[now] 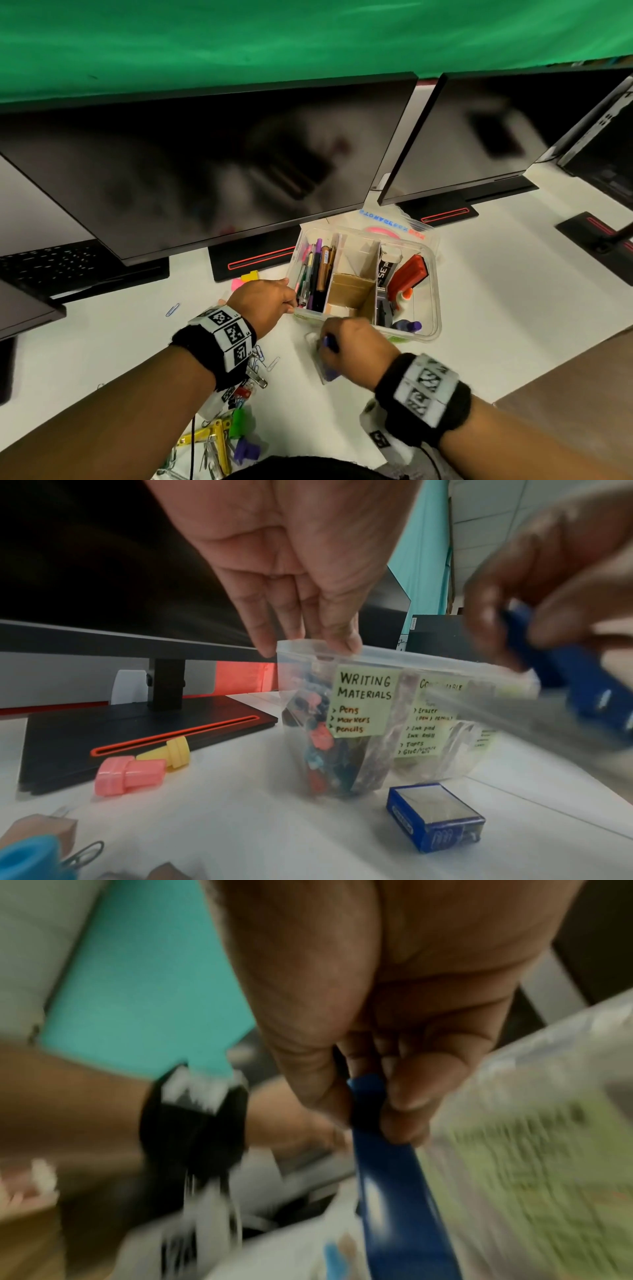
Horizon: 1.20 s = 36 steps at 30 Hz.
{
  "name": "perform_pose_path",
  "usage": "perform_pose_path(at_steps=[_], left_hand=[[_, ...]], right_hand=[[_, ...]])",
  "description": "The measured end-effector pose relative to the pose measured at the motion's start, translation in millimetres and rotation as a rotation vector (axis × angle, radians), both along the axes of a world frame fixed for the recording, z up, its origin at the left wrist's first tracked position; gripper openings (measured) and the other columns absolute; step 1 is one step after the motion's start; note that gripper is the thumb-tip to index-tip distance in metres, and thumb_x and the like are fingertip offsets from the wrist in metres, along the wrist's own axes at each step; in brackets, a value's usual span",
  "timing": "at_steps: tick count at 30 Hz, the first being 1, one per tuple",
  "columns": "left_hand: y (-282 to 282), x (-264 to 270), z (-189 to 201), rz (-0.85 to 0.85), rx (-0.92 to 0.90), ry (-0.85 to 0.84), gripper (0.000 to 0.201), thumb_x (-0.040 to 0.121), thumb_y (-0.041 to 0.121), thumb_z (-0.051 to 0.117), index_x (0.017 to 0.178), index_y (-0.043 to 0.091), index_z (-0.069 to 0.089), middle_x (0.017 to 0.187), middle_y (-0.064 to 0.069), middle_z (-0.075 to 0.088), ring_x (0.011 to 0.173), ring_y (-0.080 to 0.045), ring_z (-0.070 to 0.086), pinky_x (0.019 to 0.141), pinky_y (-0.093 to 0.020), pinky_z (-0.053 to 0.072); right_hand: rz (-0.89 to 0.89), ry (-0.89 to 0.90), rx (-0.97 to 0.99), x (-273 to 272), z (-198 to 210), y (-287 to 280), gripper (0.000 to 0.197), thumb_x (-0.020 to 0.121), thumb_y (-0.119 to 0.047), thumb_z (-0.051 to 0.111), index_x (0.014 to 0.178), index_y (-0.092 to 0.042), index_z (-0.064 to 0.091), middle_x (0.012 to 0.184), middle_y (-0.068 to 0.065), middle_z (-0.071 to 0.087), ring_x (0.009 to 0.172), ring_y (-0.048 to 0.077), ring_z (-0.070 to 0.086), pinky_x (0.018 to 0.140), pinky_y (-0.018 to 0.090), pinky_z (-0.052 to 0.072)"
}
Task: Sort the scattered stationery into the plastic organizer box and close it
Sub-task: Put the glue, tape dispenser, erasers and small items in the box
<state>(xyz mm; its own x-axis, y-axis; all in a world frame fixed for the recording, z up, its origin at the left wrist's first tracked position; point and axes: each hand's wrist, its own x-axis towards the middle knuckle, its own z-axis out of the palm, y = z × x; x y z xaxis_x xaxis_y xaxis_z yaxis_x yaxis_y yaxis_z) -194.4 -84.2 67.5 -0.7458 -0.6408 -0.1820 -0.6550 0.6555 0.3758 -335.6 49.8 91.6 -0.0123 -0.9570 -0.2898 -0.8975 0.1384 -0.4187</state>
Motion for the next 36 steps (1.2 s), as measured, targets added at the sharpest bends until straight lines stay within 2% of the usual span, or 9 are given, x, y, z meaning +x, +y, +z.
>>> perform_pose_path(at_steps=[4,8,15,18,20,24,30,33,36], left_hand=[[1.4,0.6,-1.6,-0.002,-0.012,0.007,0.025,0.096,0.023,0.046,0.113,0.022,0.065,0.134,0.003,0.058,0.138,-0.006,0.036,0.106,-0.024,0.035],[2.1,1.1,-1.2,0.001,-0.034,0.007,0.025,0.096,0.024,0.046,0.113,0.024,0.065,0.136,0.003,0.056,0.137,-0.005,0.036,0.104,-0.024,0.037],[4.2,-0.1,3.7,-0.020,0.007,-0.014,0.027,0.097,0.023,0.045,0.116,0.021,0.064,0.135,0.002,0.056,0.139,-0.005,0.033,0.106,-0.023,0.034],[3.3,-1.9,6.9,-0.028,0.029,-0.029,0.028,0.098,0.021,0.044,0.119,0.018,0.062,0.136,0.001,0.056,0.140,-0.006,0.031,0.105,-0.021,0.032],[3.6,-2.7,8.6,-0.032,0.041,-0.039,0.028,0.097,0.020,0.045,0.119,0.017,0.062,0.136,0.000,0.056,0.140,-0.006,0.031,0.105,-0.022,0.031],[5.0,-2.7,9.6,-0.028,0.043,-0.053,0.027,0.097,0.018,0.046,0.118,0.017,0.063,0.135,-0.001,0.056,0.140,-0.008,0.032,0.106,-0.025,0.033],[5.0,-3.3,8.4,-0.034,0.059,-0.051,0.028,0.097,0.015,0.046,0.120,0.015,0.062,0.136,0.000,0.056,0.141,-0.009,0.030,0.107,-0.022,0.030],[3.6,-3.6,7.4,-0.032,0.063,-0.045,0.028,0.097,0.015,0.046,0.119,0.015,0.062,0.136,-0.001,0.056,0.141,-0.009,0.030,0.107,-0.022,0.029],[2.3,-3.9,5.5,-0.030,0.060,-0.044,0.027,0.097,0.015,0.046,0.118,0.015,0.063,0.135,-0.001,0.056,0.141,-0.009,0.030,0.107,-0.022,0.030]], right_hand=[[-0.260,-0.146,-0.151,-49.4,61.7,6.6,0.007,0.084,-0.013,0.059,0.081,-0.014,0.065,0.067,0.001,0.064,0.058,0.009,0.058,0.060,0.024,0.049],[-0.521,-0.084,-0.251,-98.6,75.7,-17.9,0.016,0.086,-0.007,0.054,0.092,-0.003,0.068,0.083,0.015,0.067,0.073,0.029,0.062,0.071,0.038,0.055],[-0.512,0.121,0.163,-117.0,19.8,-55.6,0.025,0.087,-0.012,0.050,0.094,0.005,0.067,0.099,0.023,0.069,0.092,0.037,0.066,0.069,0.033,0.052],[-0.545,0.100,0.294,-109.0,1.4,-66.3,0.019,0.091,-0.013,0.048,0.084,-0.006,0.064,0.111,0.015,0.067,0.103,0.030,0.062,0.088,0.030,0.044],[-0.591,0.080,0.369,-109.4,-8.0,-72.0,0.029,0.092,-0.012,0.050,0.064,-0.014,0.050,0.114,0.014,0.067,0.101,0.026,0.062,0.086,0.025,0.045],[-0.590,0.084,0.477,-111.0,-9.6,-81.3,0.022,0.095,-0.013,0.049,0.075,-0.010,0.058,0.114,0.016,0.066,0.114,0.031,0.058,0.105,0.036,0.041],[-0.588,-0.011,0.543,-133.1,-33.0,-84.4,0.014,0.077,-0.007,0.067,0.065,-0.012,0.064,0.081,0.005,0.070,0.088,0.027,0.068,0.077,0.034,0.058],[-0.547,0.026,0.546,-121.7,-20.4,-82.2,0.019,0.077,-0.004,0.069,0.059,-0.011,0.067,0.093,0.014,0.074,0.093,0.032,0.068,0.089,0.041,0.055],[-0.575,-0.044,0.540,-118.6,-20.3,-82.5,0.019,0.080,0.001,0.061,0.063,-0.008,0.066,0.086,0.018,0.072,0.091,0.037,0.068,0.088,0.046,0.055]])
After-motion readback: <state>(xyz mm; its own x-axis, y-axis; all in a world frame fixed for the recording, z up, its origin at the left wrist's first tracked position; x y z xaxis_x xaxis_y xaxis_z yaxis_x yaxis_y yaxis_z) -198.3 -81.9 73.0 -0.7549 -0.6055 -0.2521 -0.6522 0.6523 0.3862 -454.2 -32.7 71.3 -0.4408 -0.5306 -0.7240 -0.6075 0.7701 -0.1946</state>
